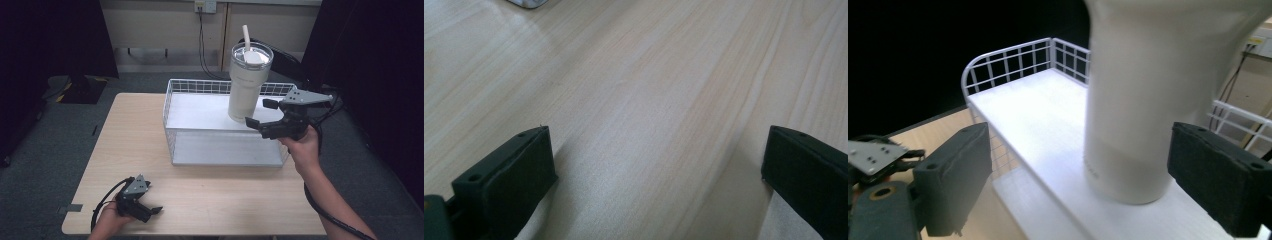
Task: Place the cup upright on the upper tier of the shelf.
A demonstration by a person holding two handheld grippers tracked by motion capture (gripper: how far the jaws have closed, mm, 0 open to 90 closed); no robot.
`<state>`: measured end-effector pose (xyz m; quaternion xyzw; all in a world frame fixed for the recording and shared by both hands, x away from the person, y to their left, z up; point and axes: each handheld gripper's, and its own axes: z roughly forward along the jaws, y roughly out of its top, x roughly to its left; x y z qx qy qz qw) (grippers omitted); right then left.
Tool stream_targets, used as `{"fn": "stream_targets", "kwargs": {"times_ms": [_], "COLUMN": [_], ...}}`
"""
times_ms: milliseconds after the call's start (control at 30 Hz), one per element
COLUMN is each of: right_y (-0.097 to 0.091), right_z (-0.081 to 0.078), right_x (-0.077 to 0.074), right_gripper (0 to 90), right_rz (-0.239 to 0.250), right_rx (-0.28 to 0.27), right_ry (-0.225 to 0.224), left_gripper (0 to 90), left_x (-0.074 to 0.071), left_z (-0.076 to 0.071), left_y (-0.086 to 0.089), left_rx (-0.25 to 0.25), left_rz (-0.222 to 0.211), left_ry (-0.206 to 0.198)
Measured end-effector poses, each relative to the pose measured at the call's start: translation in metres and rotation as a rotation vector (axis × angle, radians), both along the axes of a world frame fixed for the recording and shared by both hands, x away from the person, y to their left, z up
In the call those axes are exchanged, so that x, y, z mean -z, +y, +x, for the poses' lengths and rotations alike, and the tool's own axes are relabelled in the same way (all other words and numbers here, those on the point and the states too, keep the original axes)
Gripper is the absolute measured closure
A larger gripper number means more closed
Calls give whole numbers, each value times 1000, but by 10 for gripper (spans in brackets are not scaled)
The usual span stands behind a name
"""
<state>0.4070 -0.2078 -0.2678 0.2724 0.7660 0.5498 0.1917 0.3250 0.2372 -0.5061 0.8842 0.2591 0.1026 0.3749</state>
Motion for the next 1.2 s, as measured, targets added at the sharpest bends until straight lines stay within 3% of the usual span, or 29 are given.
{"fn": "stream_targets", "kwargs": {"times_ms": [400,700,867,1200], "right_y": [-1,-8,-8,-5], "right_z": [-30,-44,-52,-63], "right_x": [30,66,98,180], "right_gripper": [102,102,102,103], "right_rz": [22,41,45,-18], "right_rx": [-86,-121,-152,-191], "right_ry": [43,98,145,247], "left_gripper": [0,1,0,1], "left_x": [0,0,0,0], "left_z": [0,0,0,-2], "left_y": [0,0,0,1], "left_rx": [0,0,-5,-14], "left_rz": [0,0,-5,-6], "left_ry": [0,0,0,0]}}
